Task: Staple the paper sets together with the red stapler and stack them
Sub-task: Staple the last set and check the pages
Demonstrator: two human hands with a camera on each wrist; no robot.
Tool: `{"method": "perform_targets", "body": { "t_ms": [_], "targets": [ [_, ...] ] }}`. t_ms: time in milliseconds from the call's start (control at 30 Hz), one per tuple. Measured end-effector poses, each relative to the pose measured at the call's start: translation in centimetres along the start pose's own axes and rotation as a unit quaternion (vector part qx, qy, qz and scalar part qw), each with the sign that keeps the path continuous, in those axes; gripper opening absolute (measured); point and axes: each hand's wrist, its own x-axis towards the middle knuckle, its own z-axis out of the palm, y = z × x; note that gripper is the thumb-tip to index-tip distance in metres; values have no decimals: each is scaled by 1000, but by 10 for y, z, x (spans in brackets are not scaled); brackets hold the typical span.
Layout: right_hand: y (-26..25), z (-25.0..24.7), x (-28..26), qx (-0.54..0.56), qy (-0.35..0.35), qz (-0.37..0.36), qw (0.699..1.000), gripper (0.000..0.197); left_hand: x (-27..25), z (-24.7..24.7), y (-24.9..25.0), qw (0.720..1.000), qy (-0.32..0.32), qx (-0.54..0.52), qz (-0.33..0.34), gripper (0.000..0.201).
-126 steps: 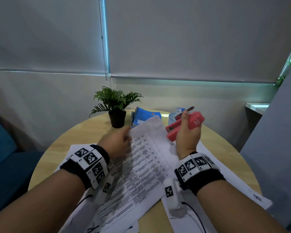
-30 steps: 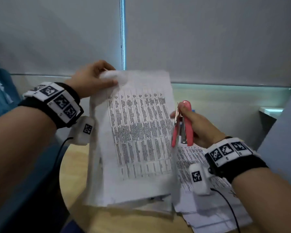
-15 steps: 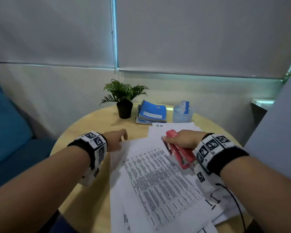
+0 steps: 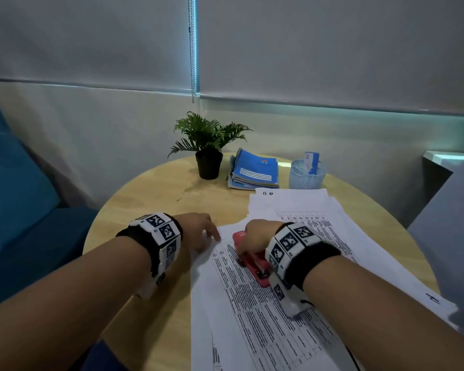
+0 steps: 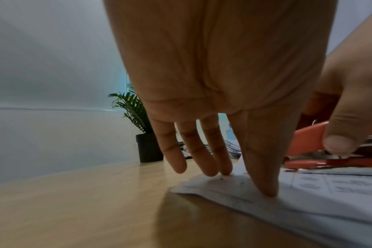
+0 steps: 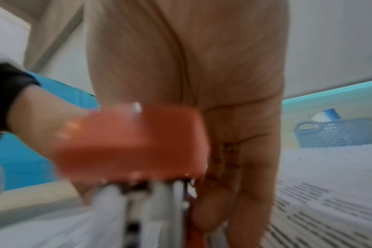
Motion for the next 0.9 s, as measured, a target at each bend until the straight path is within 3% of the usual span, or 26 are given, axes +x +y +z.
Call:
{"method": "perform_targets", "body": {
  "t_ms": [167,267,367,600,900],
  "targets": [
    [-8,14,6,-10,6,-14,1000,40,0,1,1,1000,-9,-9,17,49],
    [-9,18,18,18,25,13,999,47,0,4,-3,1000,-11,-4,25,49],
    [-12,14,22,4,0,24,1000,44,1,6,-3,999,-12,5,33,48],
    [-16,18,40,16,14,55,998,54,0,7,-2,998,-20,31,57,46],
    [-22,21,45,36,42,73,996,50,2,8,-3,998,-24,15,49,48]
  ]
}}
